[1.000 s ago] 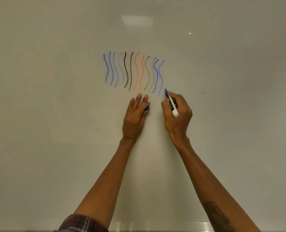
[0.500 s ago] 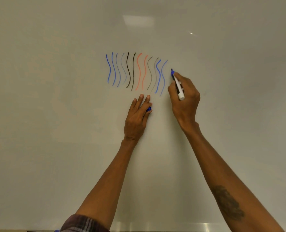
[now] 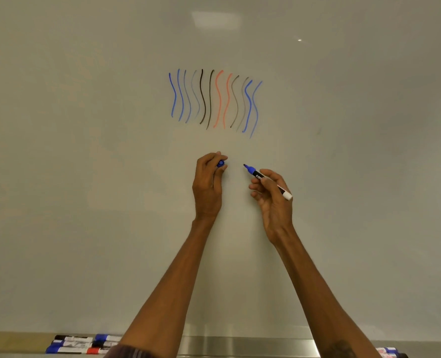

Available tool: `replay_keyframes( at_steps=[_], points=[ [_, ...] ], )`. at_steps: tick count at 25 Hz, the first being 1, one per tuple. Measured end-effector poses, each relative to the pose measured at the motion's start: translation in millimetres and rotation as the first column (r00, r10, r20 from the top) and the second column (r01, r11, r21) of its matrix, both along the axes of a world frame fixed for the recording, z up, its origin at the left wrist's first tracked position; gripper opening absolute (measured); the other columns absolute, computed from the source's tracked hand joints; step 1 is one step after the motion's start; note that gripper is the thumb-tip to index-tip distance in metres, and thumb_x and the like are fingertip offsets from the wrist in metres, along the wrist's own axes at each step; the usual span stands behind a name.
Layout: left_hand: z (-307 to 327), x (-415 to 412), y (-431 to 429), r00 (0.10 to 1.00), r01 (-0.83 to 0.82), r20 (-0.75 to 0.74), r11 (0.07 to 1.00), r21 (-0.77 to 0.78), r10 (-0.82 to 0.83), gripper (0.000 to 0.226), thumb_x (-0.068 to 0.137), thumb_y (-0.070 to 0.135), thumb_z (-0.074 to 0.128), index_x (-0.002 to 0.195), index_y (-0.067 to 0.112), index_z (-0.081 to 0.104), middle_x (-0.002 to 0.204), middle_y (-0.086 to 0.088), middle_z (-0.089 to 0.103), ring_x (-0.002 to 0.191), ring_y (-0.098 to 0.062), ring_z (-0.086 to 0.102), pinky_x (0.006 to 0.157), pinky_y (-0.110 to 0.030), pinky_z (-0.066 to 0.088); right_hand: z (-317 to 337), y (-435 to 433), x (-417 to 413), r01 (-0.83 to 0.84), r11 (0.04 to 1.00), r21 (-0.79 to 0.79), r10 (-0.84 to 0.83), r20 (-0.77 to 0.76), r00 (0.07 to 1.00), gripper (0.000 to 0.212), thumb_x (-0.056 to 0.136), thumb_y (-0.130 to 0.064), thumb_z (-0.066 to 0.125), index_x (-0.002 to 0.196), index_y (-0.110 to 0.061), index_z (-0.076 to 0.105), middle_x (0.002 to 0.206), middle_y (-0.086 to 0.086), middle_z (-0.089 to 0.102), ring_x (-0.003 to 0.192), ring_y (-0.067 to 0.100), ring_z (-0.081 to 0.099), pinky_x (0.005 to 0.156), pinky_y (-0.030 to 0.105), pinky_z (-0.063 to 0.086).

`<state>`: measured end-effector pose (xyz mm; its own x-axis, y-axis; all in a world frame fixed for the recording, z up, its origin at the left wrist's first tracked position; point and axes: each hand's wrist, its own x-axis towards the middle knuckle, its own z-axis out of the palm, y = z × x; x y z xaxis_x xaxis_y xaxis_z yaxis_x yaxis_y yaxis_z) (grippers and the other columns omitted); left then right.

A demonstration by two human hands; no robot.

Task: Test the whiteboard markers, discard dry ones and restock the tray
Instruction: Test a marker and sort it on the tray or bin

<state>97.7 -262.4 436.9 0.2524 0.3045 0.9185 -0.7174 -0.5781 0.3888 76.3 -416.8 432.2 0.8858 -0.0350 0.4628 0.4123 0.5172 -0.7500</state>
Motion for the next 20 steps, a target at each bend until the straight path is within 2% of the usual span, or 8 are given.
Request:
replay_keyframes(
  at_steps=[2,4,6,9,12,20],
  points=[
    [-9,-16,2,0.997,0.064,-0.042,0.989,-0.137,-0.071,0.020,0.099,0.008,0.057,0.115,0.003,0.066,0.113,-0.006,0.065,0.109,-0.006,0.061,0.096,-0.037,0.052,-13,10,-7,-0.133,0.991,0.023,0.134,-0.054,0.990,0.025,0.100,-0.012,0.049,0.118,-0.004,0.065,0.108,0.022,0.070,0.092,0.029,0.068,0.085,0.035,0.057],
    [-16,-29,4,0.977,0.150,-0.096,0.938,-0.312,-0.188,0.026,0.098,0.015,0.060,0.123,0.008,0.065,0.113,-0.004,0.069,0.108,-0.012,0.065,0.097,-0.035,0.053,-27,22,-14,-0.186,0.982,-0.022,0.184,-0.076,0.980,0.029,0.102,-0.014,0.046,0.122,-0.002,0.063,0.114,0.023,0.069,0.096,0.032,0.069,0.087,0.036,0.057],
    [-25,-40,8,0.935,0.225,-0.127,0.831,-0.509,-0.330,0.034,0.098,0.019,0.061,0.131,0.013,0.062,0.110,-0.005,0.073,0.106,-0.014,0.069,0.099,-0.031,0.053,-39,34,-20,-0.216,0.976,-0.037,0.212,-0.101,0.972,0.029,0.102,-0.011,0.046,0.124,-0.001,0.060,0.115,0.023,0.069,0.099,0.033,0.070,0.087,0.035,0.058],
    [-42,-48,21,0.894,0.245,-0.119,0.695,-0.676,-0.431,0.033,0.098,0.021,0.061,0.130,0.014,0.064,0.103,-0.003,0.076,0.104,-0.020,0.071,0.101,-0.039,0.052,-52,49,-28,-0.257,0.966,-0.025,0.251,-0.138,0.958,0.025,0.101,-0.010,0.048,0.119,-0.001,0.063,0.113,0.022,0.070,0.099,0.034,0.071,0.088,0.035,0.059],
    [-57,-55,32,0.877,0.253,-0.102,0.632,-0.733,-0.469,0.028,0.098,0.018,0.060,0.124,0.009,0.067,0.102,-0.009,0.076,0.100,-0.024,0.072,0.099,-0.042,0.053,-60,62,-33,-0.278,0.960,-0.027,0.270,-0.168,0.948,0.021,0.100,-0.008,0.050,0.115,-0.003,0.065,0.109,0.023,0.071,0.097,0.034,0.071,0.087,0.035,0.059],
    [-89,-72,53,0.876,0.183,-0.182,0.657,-0.731,-0.446,0.028,0.098,0.022,0.060,0.123,0.011,0.069,0.106,-0.009,0.075,0.101,-0.022,0.072,0.095,-0.037,0.056,-82,92,-44,-0.313,0.947,-0.079,0.294,-0.192,0.936,0.026,0.099,-0.009,0.054,0.122,-0.001,0.063,0.114,0.021,0.070,0.103,0.035,0.070,0.092,0.038,0.057]
  ],
)
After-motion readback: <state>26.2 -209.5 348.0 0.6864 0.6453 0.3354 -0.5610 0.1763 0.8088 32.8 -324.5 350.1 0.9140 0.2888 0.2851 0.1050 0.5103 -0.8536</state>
